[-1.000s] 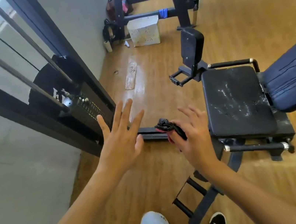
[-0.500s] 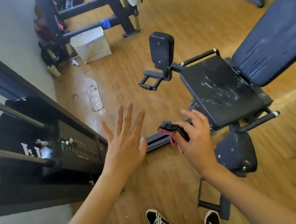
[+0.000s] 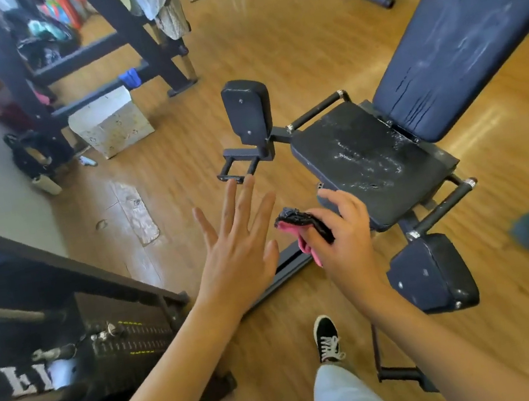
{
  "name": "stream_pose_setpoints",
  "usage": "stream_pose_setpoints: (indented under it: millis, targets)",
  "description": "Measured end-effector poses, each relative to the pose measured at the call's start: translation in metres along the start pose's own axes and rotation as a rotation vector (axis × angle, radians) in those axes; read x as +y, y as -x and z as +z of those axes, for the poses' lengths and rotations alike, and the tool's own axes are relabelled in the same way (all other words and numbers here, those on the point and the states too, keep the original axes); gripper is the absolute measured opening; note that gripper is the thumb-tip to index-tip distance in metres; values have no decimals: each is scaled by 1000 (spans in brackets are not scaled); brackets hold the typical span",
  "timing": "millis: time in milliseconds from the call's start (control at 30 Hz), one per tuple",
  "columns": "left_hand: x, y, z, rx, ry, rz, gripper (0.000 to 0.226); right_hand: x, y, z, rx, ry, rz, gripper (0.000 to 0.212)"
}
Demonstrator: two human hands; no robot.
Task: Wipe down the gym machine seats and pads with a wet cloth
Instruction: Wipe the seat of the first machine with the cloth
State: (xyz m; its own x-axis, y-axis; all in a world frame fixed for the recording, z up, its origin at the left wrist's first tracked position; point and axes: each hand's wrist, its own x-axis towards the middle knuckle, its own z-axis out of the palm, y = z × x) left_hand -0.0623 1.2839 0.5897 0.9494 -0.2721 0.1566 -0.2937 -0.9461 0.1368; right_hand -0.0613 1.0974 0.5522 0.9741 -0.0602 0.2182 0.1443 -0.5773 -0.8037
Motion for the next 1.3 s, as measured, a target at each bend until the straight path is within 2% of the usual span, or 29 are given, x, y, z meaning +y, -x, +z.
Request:
stream_pose_setpoints:
  millis: [333, 467, 600, 767, 933, 1100, 1200, 1300]
  targets:
    - [-36, -160, 48, -74, -48, 165, 76, 59, -127, 31, 135, -41, 134, 9]
    - [-44, -242, 71, -120, -86, 210, 75, 95, -191, 40, 84, -96, 231, 9]
    - [-41, -311, 91, -138, -69, 273, 73, 136, -242, 48, 77, -102, 400, 29]
    - [-26, -377, 126, -205, -63, 396, 69, 176, -273, 44, 158, -326, 492, 52]
    - [-21, -435, 177, -256, -121, 535, 67, 234, -300, 67, 240, -360, 676, 27]
    - [-26, -491, 231, -342, -122, 581, 69, 271, -347, 90, 338, -313, 771, 21]
    - [-36, -528, 271, -391, -90, 626, 70, 295, -376, 109, 383, -349, 851, 18]
    - [-42, -561, 313, -431, -45, 662, 72, 323, -404, 130, 506, -421, 953, 12]
